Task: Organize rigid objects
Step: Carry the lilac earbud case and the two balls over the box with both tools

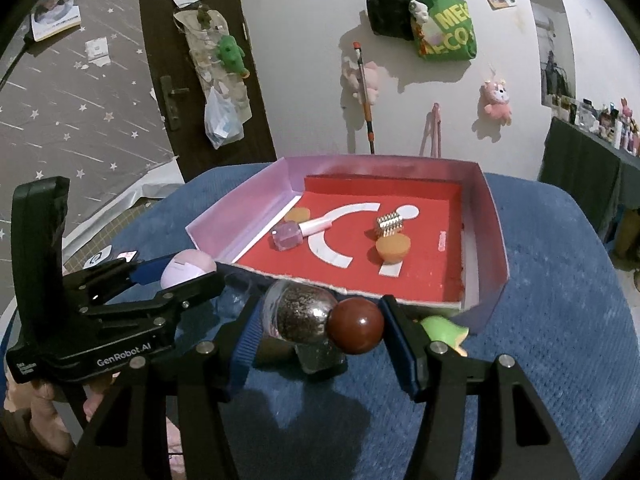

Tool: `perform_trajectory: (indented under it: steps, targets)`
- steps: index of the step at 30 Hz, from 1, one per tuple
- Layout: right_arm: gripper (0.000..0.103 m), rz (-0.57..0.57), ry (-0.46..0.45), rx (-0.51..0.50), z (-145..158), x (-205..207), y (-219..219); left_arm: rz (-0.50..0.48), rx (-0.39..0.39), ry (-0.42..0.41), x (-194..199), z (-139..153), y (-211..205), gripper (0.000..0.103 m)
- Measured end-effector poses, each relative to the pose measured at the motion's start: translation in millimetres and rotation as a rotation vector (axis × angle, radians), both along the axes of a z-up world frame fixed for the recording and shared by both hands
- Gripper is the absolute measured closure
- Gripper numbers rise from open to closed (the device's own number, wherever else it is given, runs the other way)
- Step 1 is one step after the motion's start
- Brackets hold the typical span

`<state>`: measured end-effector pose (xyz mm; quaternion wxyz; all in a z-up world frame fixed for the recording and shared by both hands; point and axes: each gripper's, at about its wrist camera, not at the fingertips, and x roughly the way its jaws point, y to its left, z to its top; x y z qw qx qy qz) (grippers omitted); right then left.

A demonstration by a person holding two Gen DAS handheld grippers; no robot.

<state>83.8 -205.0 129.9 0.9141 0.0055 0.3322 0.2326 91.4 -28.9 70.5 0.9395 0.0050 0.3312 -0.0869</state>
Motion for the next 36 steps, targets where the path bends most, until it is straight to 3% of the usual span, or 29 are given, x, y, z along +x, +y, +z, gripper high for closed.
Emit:
perform_trajectory:
  steps: [16, 36]
  targets:
    - [0.042, 0.006, 0.014, -0.016, 3, 38, 1, -0.032, 0.002, 0.01, 38, 5, -4, 0.051]
    - [0.042, 0.002, 0.142, -0.111, -30, 99, 12, -0.042, -0.005, 0.154, 93, -28, -3, 0.051]
